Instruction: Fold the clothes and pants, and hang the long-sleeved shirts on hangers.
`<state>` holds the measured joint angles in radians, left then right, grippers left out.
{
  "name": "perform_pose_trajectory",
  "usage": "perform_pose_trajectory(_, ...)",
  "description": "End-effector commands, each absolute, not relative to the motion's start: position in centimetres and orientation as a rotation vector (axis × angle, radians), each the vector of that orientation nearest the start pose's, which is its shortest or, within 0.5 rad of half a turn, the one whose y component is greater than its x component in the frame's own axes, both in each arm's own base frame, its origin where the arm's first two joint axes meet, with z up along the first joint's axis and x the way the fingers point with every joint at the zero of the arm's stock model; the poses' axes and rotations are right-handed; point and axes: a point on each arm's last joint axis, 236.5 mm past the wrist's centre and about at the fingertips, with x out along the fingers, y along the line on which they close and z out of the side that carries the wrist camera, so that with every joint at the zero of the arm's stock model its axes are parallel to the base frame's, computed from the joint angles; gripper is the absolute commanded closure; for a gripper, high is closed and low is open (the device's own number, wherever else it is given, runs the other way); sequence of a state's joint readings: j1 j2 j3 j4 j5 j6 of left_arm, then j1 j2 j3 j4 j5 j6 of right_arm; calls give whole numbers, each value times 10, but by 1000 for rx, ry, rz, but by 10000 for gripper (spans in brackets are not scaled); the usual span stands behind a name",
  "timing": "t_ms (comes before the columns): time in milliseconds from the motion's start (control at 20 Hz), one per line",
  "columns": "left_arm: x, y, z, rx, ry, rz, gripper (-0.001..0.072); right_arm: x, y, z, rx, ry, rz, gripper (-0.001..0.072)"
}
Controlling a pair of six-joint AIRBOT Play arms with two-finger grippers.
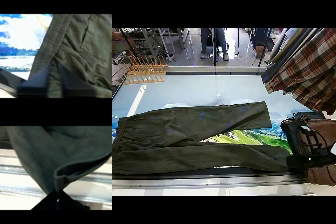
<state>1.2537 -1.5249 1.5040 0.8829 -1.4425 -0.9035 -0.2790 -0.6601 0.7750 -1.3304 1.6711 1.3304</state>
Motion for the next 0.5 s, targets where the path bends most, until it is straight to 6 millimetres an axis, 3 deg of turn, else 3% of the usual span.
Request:
perform_pose_trajectory(0,272,338,48,-775,908,228,397,167,-36,25,93,1449,-62,688)
perform_pose_trajectory(100,257,338,30,-887,992,325,397,203,-51,32,63,1289,-111,687)
perform_pose_trajectory(200,216,338,1,-976,1159,514,398,228,-43,40,115,1181,-96,687)
perform_pose_trajectory(300,184,333,-23,-993,1259,630,399,237,-32,44,162,1141,-60,688)
perform_pose_trajectory(450,171,306,-52,-1060,1248,655,397,237,-32,45,161,1141,-61,688)
